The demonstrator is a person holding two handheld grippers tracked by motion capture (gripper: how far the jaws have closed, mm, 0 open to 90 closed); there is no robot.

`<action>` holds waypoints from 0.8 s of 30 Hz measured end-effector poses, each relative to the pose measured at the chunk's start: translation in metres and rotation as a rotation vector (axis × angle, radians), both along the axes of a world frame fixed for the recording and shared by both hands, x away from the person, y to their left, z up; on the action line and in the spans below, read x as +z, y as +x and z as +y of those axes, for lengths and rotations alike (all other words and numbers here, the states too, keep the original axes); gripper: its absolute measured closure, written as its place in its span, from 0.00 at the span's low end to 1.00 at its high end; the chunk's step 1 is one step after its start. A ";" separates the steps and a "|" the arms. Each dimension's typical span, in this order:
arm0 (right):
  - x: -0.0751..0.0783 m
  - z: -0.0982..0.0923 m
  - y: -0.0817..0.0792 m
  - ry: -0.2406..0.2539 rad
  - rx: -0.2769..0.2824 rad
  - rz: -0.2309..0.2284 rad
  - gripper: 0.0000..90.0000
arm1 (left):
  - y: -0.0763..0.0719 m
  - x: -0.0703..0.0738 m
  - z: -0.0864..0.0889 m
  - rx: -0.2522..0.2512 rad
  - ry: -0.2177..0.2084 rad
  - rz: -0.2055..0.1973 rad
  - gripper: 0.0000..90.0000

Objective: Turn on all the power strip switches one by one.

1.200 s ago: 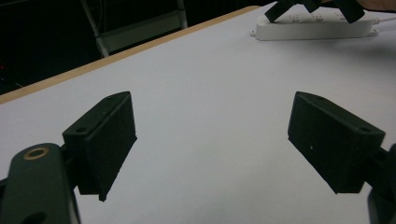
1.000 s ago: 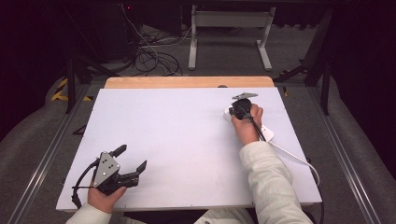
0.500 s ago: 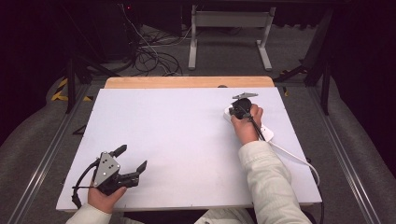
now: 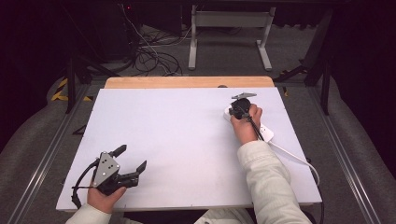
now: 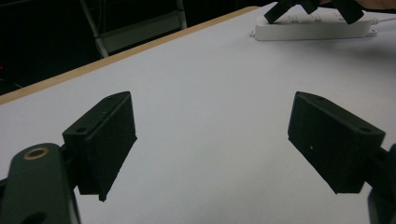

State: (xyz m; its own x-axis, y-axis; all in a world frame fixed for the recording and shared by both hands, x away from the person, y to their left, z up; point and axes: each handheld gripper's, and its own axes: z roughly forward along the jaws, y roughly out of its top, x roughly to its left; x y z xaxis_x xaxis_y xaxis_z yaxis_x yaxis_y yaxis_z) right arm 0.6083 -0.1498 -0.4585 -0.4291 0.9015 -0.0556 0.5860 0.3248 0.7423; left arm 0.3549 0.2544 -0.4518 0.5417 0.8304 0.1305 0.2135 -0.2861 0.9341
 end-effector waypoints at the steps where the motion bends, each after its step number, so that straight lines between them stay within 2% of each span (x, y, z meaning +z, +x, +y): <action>1: 0.001 -0.002 -0.001 0.017 -0.006 0.006 1.00 | 0.000 0.000 0.000 0.001 0.002 0.001 0.17; 3: 0.003 -0.006 -0.002 0.052 -0.008 0.000 1.00 | 0.001 0.000 0.000 -0.001 0.007 -0.003 0.17; 7: 0.013 -0.010 -0.010 0.095 0.018 -0.050 1.00 | 0.001 0.000 0.000 0.000 0.003 0.002 0.17; 14: 0.033 -0.013 -0.030 0.104 0.074 -0.112 0.91 | 0.000 0.000 -0.001 0.002 0.006 -0.001 0.17; 24: 0.046 -0.023 -0.056 0.153 0.124 -0.134 0.77 | 0.000 0.000 -0.002 0.003 0.003 0.001 0.17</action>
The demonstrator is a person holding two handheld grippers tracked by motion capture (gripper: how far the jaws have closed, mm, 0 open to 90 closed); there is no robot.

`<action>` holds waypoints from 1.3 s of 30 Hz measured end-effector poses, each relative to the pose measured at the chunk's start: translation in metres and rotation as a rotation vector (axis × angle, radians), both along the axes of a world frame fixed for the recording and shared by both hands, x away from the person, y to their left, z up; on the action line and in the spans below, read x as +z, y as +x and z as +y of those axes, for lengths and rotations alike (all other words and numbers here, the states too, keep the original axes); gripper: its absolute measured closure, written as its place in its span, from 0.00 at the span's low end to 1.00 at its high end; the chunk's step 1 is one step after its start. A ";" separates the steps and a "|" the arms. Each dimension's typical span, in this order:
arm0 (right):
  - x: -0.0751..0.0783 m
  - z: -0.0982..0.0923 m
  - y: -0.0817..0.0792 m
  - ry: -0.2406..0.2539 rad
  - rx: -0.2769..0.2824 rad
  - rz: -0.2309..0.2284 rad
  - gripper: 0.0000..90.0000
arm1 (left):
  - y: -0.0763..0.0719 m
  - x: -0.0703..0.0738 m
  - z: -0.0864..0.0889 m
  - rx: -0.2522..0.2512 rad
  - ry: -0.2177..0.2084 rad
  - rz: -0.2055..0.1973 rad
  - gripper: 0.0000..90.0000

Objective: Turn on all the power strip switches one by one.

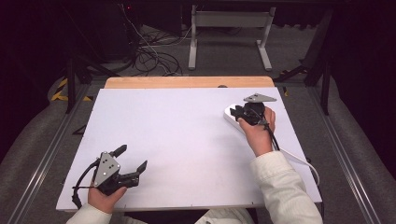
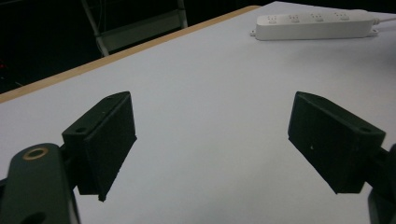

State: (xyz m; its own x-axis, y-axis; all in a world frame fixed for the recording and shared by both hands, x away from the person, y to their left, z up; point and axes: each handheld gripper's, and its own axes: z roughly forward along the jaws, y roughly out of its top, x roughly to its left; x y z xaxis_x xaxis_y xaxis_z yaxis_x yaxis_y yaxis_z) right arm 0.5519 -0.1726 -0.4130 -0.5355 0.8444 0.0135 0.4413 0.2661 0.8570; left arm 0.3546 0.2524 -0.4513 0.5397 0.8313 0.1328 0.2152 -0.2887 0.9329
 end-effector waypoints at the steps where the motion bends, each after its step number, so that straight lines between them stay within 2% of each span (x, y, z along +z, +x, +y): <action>1: 0.001 -0.001 -0.003 0.005 0.003 -0.005 0.76 | 0.000 0.000 0.000 0.001 0.000 0.000 0.17; 4: 0.005 -0.004 -0.010 0.028 0.015 -0.009 0.74 | 0.000 0.000 0.000 0.002 0.000 0.001 0.17; 10: 0.006 -0.010 -0.023 0.040 0.043 -0.014 0.67 | -0.001 0.000 0.000 0.001 0.001 0.000 0.17; 17: 0.007 -0.015 -0.046 0.059 0.126 -0.042 0.41 | -0.002 0.001 0.002 -0.001 0.000 0.003 0.17; 22: 0.003 -0.021 -0.066 0.072 0.184 -0.069 0.32 | -0.006 0.000 0.004 -0.001 -0.009 0.020 0.16; 26: -0.006 -0.029 -0.082 0.119 0.242 -0.076 0.30 | -0.010 0.000 0.003 -0.006 -0.005 0.018 0.16; 31: -0.021 -0.038 -0.102 0.137 0.301 -0.070 0.27 | -0.011 -0.001 0.003 -0.008 0.000 0.021 0.15; 34: -0.036 -0.041 -0.113 0.142 0.338 -0.054 0.26 | -0.012 -0.001 0.003 -0.015 0.002 0.027 0.15; 39: -0.061 -0.048 -0.125 0.109 0.376 -0.026 0.24 | -0.013 -0.002 0.002 -0.023 0.005 0.032 0.14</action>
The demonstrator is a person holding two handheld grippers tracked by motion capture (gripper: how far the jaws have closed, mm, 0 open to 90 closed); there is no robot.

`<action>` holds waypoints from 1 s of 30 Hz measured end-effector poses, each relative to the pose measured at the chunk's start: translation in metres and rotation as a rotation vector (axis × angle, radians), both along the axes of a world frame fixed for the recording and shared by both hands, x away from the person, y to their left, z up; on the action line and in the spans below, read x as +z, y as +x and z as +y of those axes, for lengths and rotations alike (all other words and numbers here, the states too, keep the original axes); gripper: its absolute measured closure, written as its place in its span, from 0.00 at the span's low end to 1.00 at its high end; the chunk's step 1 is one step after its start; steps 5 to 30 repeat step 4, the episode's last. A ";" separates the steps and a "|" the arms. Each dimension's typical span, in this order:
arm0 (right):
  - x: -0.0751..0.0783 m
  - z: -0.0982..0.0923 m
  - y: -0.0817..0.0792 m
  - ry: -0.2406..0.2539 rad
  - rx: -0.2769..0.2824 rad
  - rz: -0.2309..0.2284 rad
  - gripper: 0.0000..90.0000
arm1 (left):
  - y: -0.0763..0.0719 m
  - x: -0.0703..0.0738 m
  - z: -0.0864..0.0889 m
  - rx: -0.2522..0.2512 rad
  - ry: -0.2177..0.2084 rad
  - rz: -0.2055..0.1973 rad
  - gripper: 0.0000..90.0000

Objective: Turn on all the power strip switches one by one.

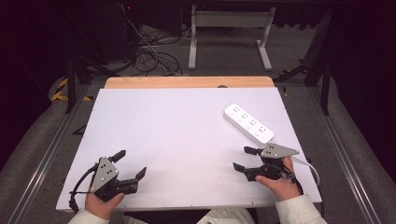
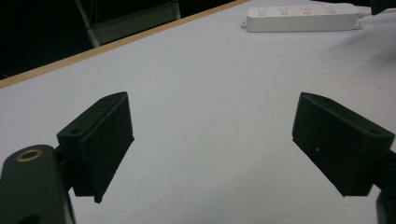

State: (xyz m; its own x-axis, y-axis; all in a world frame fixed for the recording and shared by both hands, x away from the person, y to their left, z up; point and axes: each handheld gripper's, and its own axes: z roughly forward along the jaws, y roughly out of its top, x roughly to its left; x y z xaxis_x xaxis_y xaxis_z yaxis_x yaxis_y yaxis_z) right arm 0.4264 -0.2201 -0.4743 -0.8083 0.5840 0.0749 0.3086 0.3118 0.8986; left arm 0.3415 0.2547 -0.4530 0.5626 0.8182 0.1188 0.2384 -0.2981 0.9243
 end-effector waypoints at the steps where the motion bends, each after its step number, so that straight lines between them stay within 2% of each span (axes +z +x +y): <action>1: -0.003 -0.002 -0.002 -0.007 0.002 0.000 0.23 | -0.001 0.000 0.000 0.001 -0.002 0.001 0.14; 4: -0.006 -0.006 -0.006 0.003 0.004 -0.010 0.22 | -0.001 0.000 0.000 -0.001 0.007 -0.008 0.14; 30: -0.006 -0.006 -0.006 0.003 0.004 -0.010 0.22 | -0.001 0.000 0.000 -0.001 0.007 -0.008 0.14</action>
